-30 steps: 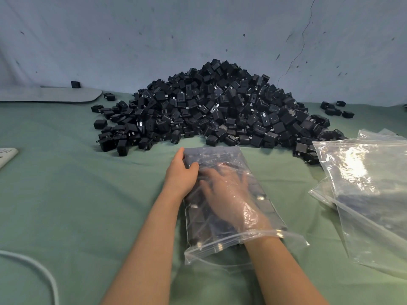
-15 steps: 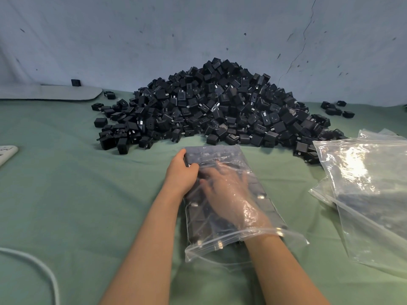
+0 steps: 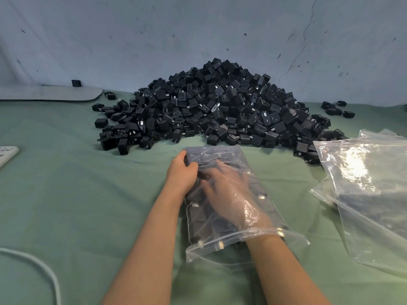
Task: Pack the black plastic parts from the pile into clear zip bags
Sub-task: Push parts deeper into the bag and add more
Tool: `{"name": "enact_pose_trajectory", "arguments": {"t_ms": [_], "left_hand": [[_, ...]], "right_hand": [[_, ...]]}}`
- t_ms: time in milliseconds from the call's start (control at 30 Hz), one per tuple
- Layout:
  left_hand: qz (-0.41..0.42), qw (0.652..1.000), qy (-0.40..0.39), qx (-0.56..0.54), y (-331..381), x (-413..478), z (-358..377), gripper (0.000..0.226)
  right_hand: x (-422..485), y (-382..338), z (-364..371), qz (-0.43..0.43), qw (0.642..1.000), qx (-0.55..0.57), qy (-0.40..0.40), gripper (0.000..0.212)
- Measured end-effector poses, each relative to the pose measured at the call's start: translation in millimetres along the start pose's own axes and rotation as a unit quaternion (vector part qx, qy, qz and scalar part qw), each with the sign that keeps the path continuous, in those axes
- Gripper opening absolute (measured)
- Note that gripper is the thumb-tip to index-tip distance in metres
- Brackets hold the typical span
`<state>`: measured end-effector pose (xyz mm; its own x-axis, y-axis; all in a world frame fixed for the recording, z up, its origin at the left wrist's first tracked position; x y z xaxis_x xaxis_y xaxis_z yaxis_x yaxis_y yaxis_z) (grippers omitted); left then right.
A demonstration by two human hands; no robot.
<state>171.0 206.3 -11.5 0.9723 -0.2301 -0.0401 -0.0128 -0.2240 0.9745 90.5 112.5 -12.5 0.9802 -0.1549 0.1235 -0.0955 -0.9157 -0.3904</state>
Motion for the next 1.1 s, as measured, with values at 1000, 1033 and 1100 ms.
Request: {"name": "enact_pose_trajectory", "arguments": {"t_ms": [1000,1033,1100], "left_hand": [[-0.001,0.999,0.019,-0.029,-4.2,4.5,0.2,0.028],[-0.001,0.999,0.02,-0.031,-4.7,4.8,0.1,0.025],[-0.002,0.999,0.022,-0.027,-4.8,4.8,0.1,0.023]], "right_hand": [[3.3,0.8,2.7,-0.027,0.999,0.008,0.029,0.032],[3.6,1.0,3.3,-0.028,0.999,0.006,0.03,0.032],[4.2,1.7,4.7,-0.021,0.999,0.002,0.027,0.035]]}}
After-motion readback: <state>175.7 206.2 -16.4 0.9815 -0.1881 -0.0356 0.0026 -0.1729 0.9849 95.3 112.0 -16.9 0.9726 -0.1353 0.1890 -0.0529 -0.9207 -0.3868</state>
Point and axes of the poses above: each hand's wrist, its own x-axis towards the middle knuckle, its own z-axis out of the palm, y = z × x, the point moved 3 cm from there along x, towards the middle knuckle, and after that the axes turned 4 degrees about -z, right-handed, at the moved point
